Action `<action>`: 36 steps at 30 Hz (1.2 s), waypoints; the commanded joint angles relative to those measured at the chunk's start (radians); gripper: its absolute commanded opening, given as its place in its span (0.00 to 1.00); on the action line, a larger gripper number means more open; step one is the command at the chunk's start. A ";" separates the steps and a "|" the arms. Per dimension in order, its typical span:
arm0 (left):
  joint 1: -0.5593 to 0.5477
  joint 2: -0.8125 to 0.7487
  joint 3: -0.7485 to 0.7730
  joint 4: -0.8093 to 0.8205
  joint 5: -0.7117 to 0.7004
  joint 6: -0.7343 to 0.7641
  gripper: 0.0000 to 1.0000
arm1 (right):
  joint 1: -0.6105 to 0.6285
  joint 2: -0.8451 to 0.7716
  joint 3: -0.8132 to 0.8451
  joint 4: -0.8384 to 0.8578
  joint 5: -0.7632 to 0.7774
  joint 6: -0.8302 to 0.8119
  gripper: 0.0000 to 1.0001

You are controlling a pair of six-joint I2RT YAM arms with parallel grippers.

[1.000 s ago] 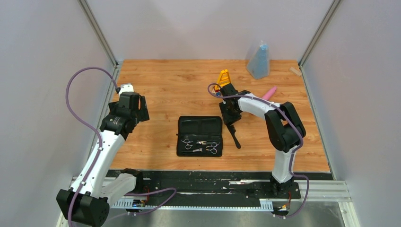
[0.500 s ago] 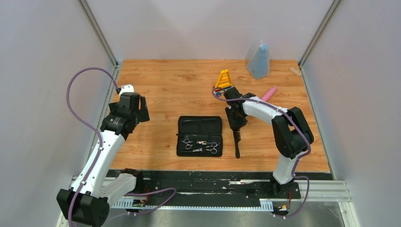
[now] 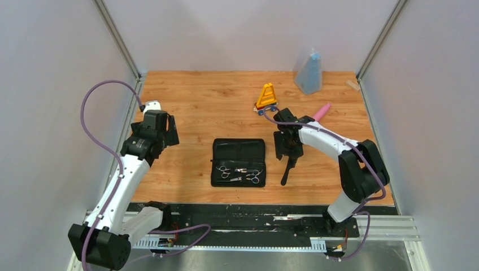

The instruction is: Sort the hair-cutting tools

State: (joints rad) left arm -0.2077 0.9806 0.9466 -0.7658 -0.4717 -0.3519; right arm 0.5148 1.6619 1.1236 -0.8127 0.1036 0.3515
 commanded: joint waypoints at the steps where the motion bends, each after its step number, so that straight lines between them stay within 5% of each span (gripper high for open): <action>1: 0.005 0.004 0.000 0.026 0.005 0.012 1.00 | 0.006 -0.085 -0.068 -0.050 0.053 0.214 0.58; 8: 0.005 0.010 0.001 0.025 0.018 0.012 1.00 | 0.005 -0.123 -0.152 -0.011 0.119 0.376 0.66; 23: 0.005 0.007 0.000 0.023 0.019 0.012 1.00 | -0.024 -0.013 -0.203 0.096 0.117 0.453 0.58; 29: 0.005 0.006 0.000 0.022 0.017 0.011 1.00 | -0.025 0.001 -0.233 0.116 0.099 0.462 0.51; 36: 0.005 0.007 0.000 0.023 0.018 0.013 1.00 | -0.026 -0.038 -0.238 0.116 0.119 0.433 0.31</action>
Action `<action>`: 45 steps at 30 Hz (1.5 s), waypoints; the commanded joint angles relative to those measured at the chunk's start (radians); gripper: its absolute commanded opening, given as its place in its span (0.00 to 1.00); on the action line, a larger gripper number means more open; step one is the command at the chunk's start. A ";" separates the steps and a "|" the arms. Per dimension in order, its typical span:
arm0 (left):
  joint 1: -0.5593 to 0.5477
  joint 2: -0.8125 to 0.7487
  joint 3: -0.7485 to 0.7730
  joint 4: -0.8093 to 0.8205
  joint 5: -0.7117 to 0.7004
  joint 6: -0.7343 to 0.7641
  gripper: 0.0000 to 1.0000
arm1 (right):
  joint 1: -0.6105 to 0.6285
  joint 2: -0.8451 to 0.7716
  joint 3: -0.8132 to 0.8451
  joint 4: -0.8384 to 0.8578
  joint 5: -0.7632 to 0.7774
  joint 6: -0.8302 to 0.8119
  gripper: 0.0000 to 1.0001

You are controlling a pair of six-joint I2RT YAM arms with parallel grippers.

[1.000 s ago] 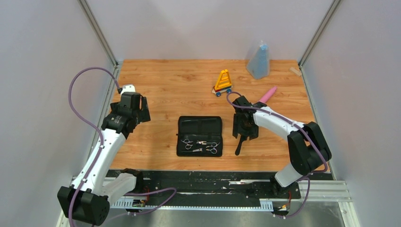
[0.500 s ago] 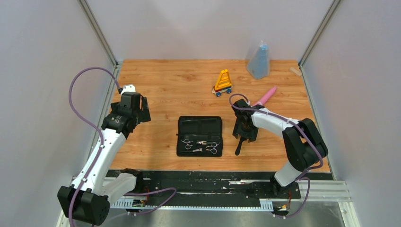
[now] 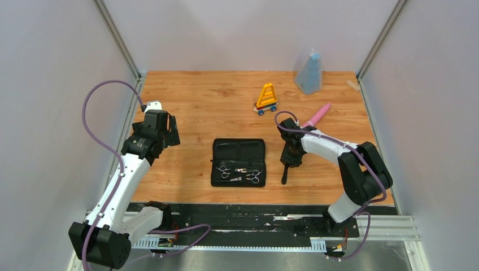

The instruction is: Sort the hair-cutting tools

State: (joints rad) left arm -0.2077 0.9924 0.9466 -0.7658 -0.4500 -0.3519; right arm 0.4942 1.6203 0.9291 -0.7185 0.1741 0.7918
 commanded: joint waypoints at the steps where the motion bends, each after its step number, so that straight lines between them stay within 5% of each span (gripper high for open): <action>1: 0.005 -0.006 -0.001 0.023 -0.005 0.013 1.00 | -0.005 -0.006 -0.046 0.021 0.051 -0.012 0.28; 9: 0.006 -0.006 -0.003 0.027 -0.004 0.014 1.00 | -0.004 -0.093 -0.042 -0.001 0.034 -0.086 0.12; 16: 0.005 -0.004 -0.003 0.026 -0.006 0.014 1.00 | -0.032 -0.131 -0.008 -0.052 0.095 -0.102 0.41; 45: 0.005 -0.001 -0.003 0.025 0.002 0.013 1.00 | -0.074 -0.010 -0.002 0.089 -0.027 -0.138 0.50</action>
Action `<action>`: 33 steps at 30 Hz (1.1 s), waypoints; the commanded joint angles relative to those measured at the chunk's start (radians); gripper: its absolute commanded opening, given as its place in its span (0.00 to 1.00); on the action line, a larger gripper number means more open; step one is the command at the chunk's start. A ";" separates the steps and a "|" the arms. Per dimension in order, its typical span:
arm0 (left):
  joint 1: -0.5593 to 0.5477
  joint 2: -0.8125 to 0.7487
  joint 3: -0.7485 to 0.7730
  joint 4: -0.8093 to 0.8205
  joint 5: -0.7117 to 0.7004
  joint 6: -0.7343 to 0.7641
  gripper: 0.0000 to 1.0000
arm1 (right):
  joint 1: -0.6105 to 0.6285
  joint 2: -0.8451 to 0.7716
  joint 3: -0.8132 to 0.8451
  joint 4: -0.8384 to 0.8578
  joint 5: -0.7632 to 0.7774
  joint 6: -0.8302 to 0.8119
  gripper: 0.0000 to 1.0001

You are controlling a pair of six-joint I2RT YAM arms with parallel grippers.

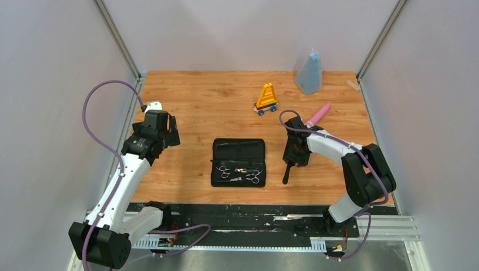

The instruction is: Sort the hair-cutting tools

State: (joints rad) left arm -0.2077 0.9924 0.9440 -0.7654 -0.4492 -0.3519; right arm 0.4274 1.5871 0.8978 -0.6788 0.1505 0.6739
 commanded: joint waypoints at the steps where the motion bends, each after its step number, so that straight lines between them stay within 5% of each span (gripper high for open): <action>1: 0.005 -0.001 -0.001 0.024 0.002 0.013 1.00 | -0.007 0.037 0.031 0.048 -0.003 -0.021 0.50; 12: 0.005 0.001 -0.001 0.025 0.002 0.013 1.00 | -0.007 0.121 0.025 0.021 -0.026 -0.020 0.47; 33: 0.005 0.008 -0.002 0.024 0.000 0.015 1.00 | -0.006 -0.079 0.038 -0.038 -0.132 -0.155 0.06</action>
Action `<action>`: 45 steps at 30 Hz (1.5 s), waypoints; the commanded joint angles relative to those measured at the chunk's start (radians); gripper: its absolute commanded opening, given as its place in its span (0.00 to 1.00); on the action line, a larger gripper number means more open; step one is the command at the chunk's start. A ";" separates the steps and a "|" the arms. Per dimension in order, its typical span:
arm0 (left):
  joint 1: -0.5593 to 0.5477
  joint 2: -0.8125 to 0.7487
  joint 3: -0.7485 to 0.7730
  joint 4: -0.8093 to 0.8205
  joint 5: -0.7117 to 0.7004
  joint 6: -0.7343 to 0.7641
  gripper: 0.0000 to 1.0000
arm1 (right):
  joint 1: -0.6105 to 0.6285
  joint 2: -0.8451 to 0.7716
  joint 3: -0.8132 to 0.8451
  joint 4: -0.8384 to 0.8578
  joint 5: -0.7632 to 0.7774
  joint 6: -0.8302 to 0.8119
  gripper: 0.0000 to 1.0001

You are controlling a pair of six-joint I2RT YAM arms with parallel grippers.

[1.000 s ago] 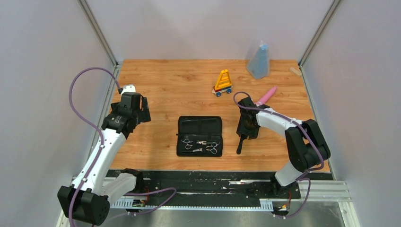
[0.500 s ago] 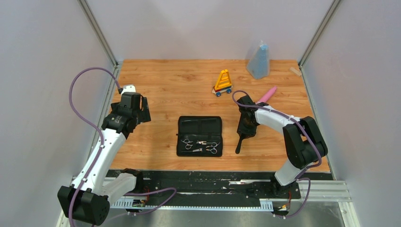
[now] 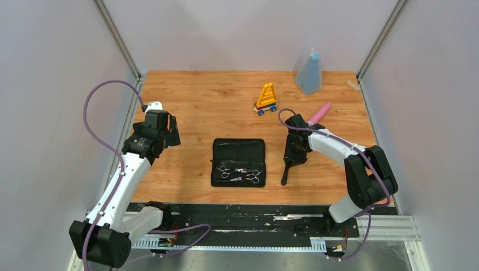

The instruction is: Sort the hair-cutting tools

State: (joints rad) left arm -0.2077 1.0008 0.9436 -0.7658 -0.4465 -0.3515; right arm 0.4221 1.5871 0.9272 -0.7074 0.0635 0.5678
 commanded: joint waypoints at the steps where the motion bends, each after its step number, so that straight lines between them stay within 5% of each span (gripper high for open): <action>1: 0.005 0.001 -0.002 0.025 -0.003 0.014 1.00 | -0.001 -0.088 0.011 -0.015 -0.046 -0.054 0.05; 11: 0.005 0.000 0.005 0.024 0.069 -0.009 1.00 | 0.018 -0.193 0.044 -0.041 -0.139 -0.107 0.00; 22: -0.054 0.052 -0.078 0.294 0.717 -0.317 1.00 | 0.158 -0.168 0.158 -0.040 -0.149 -0.126 0.01; 35: -0.271 0.311 -0.080 0.666 0.882 -0.580 0.99 | 0.342 -0.102 0.293 -0.043 -0.127 -0.128 0.00; 45: -0.345 0.471 -0.065 0.797 0.873 -0.679 0.82 | 0.412 -0.089 0.332 -0.044 -0.125 -0.121 0.00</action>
State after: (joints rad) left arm -0.5304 1.4422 0.8608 -0.0875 0.4114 -0.9657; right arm 0.8181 1.4914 1.2095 -0.7631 -0.0719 0.4538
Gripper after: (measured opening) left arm 0.857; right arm 0.360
